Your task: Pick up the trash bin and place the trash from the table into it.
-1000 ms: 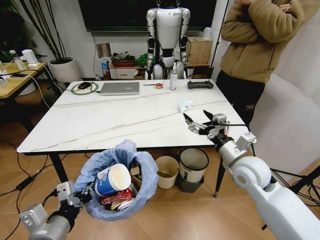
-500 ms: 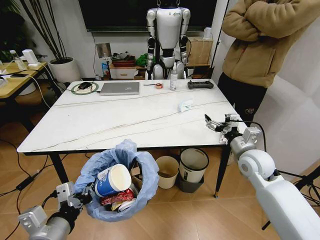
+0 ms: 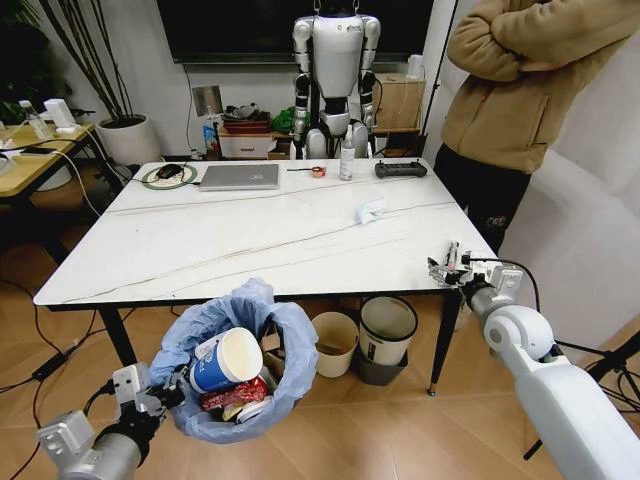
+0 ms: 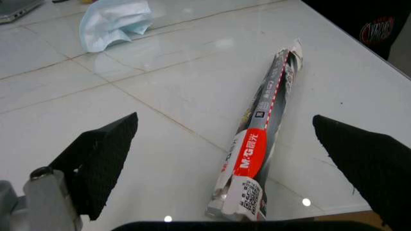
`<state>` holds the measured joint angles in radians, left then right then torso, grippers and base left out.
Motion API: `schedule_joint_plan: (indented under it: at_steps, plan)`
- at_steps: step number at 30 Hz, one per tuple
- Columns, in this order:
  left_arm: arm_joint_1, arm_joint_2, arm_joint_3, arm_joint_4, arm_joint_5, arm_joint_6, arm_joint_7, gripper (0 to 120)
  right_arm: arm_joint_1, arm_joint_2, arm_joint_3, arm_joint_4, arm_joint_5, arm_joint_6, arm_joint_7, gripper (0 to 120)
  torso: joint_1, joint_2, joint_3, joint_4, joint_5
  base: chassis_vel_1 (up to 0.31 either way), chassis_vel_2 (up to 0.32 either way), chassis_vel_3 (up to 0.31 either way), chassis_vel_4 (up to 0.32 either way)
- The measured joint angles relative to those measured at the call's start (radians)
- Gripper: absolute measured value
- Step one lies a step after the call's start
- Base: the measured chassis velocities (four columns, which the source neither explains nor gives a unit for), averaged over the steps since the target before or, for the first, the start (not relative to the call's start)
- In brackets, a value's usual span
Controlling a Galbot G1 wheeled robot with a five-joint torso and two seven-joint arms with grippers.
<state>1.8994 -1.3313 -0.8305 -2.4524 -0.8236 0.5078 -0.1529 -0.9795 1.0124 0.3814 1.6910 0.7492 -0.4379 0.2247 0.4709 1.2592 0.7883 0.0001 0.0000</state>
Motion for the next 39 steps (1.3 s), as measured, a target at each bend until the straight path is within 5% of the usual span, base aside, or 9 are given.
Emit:
schedule_joint_plan:
  at_steps: [21,39]
  plan:
    - [-0.003,-0.004,-0.002,0.009,0.000,-0.001,0.000,0,0.007,0.009,-0.001,-0.108,-0.042,0.037,-0.062,94,0.000,0.000,0.000,0.0000,0.0001,0.000,0.000,0.000,0.000]
    - [-0.009,-0.003,-0.002,0.014,-0.002,-0.001,0.000,0,-0.003,0.009,-0.002,-0.112,-0.054,0.041,-0.067,26,0.000,0.000,0.000,0.0000,-0.0001,0.000,0.000,0.000,0.000]
